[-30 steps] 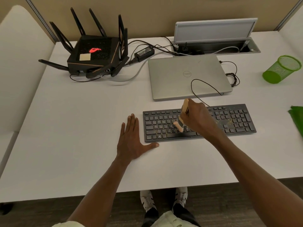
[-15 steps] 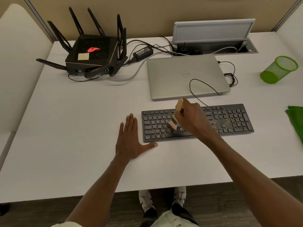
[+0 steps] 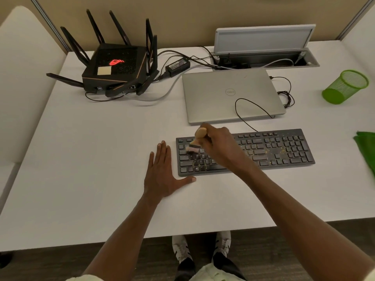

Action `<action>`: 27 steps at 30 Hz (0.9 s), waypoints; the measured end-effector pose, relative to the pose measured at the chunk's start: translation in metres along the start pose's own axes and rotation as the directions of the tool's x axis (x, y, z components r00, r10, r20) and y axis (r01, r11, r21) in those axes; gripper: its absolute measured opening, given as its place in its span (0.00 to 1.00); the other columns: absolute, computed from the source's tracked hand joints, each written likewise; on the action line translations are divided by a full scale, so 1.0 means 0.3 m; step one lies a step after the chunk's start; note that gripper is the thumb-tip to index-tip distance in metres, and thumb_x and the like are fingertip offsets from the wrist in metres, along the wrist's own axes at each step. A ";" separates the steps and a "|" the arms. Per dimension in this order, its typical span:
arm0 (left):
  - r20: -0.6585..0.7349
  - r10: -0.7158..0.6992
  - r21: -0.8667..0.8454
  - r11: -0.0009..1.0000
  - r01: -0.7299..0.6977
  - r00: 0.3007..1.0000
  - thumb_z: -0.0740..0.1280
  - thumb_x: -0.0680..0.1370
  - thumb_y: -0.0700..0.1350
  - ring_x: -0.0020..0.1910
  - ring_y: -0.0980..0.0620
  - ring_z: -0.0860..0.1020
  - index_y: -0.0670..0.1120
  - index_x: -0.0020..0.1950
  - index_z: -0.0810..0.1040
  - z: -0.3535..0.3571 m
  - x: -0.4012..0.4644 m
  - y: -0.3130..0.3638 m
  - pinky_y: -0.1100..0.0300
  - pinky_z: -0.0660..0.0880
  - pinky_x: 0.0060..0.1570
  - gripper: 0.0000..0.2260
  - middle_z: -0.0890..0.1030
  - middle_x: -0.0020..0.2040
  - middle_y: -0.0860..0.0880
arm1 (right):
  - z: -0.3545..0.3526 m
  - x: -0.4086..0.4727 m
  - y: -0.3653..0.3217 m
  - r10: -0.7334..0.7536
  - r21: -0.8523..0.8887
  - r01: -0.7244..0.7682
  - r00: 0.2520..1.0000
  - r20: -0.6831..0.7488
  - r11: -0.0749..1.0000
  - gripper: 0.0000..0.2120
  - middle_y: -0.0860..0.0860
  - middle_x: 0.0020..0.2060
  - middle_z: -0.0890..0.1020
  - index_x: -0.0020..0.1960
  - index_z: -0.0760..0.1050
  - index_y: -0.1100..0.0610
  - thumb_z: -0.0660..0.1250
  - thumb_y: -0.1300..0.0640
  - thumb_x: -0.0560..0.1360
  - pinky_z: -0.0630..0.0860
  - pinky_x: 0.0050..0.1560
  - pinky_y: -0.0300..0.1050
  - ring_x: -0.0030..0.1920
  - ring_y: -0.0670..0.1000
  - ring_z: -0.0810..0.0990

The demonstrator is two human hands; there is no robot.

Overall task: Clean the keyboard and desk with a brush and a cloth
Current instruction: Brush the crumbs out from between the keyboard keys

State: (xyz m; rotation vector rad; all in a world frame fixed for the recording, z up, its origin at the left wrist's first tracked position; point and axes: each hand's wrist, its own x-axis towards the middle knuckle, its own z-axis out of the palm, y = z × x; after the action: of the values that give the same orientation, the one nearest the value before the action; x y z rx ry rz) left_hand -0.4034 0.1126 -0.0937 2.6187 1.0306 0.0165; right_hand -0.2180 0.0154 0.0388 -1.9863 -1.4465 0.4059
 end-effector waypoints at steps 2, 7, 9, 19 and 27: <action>0.000 -0.001 0.012 1.000 0.001 1.000 0.49 0.64 0.86 0.82 0.49 0.37 0.40 0.83 0.45 0.002 -0.001 0.000 0.49 0.37 0.80 0.64 0.39 0.83 0.44 | 0.035 0.015 -0.015 -0.066 0.018 0.065 0.996 0.062 0.998 0.02 0.37 0.33 0.74 0.50 0.75 0.58 0.64 0.63 0.79 0.66 0.31 0.28 0.30 0.35 0.75; 0.007 -0.004 0.010 1.000 0.004 1.000 0.48 0.63 0.87 0.82 0.49 0.37 0.41 0.83 0.44 0.005 0.002 -0.003 0.48 0.38 0.80 0.64 0.39 0.83 0.44 | 0.066 0.014 0.002 -0.093 -0.098 0.111 0.981 0.171 0.989 0.04 0.51 0.37 0.82 0.52 0.74 0.55 0.63 0.63 0.79 0.71 0.32 0.39 0.33 0.45 0.76; -0.001 0.001 0.000 1.000 -0.001 1.000 0.49 0.64 0.87 0.82 0.49 0.37 0.40 0.83 0.45 0.004 0.002 -0.003 0.48 0.39 0.81 0.64 0.39 0.83 0.44 | 0.041 0.009 0.028 -0.073 -0.192 0.110 0.979 0.192 0.975 0.04 0.54 0.39 0.83 0.52 0.74 0.56 0.64 0.62 0.79 0.76 0.33 0.44 0.35 0.51 0.79; 0.004 0.001 0.003 1.000 -0.001 1.000 0.48 0.63 0.87 0.82 0.49 0.37 0.40 0.83 0.45 -0.002 -0.002 0.000 0.47 0.39 0.81 0.65 0.39 0.83 0.44 | 0.033 0.039 -0.010 -0.106 -0.125 0.129 0.978 0.179 0.984 0.04 0.47 0.35 0.79 0.48 0.75 0.56 0.64 0.64 0.77 0.63 0.32 0.34 0.33 0.47 0.74; 0.009 0.001 0.025 1.000 -0.001 1.000 0.51 0.65 0.86 0.82 0.49 0.36 0.40 0.83 0.45 -0.003 0.001 0.001 0.48 0.38 0.80 0.64 0.38 0.83 0.44 | -0.051 0.020 0.087 -0.064 -0.284 0.100 0.989 0.133 0.954 0.03 0.54 0.38 0.83 0.49 0.77 0.58 0.66 0.63 0.77 0.67 0.31 0.35 0.35 0.51 0.79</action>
State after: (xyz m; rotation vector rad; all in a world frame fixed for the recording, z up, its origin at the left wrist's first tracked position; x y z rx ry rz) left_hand -0.4033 0.1129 -0.0927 2.6393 1.0335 -0.0080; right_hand -0.1877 0.0112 0.0339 -2.1498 -1.7445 0.2962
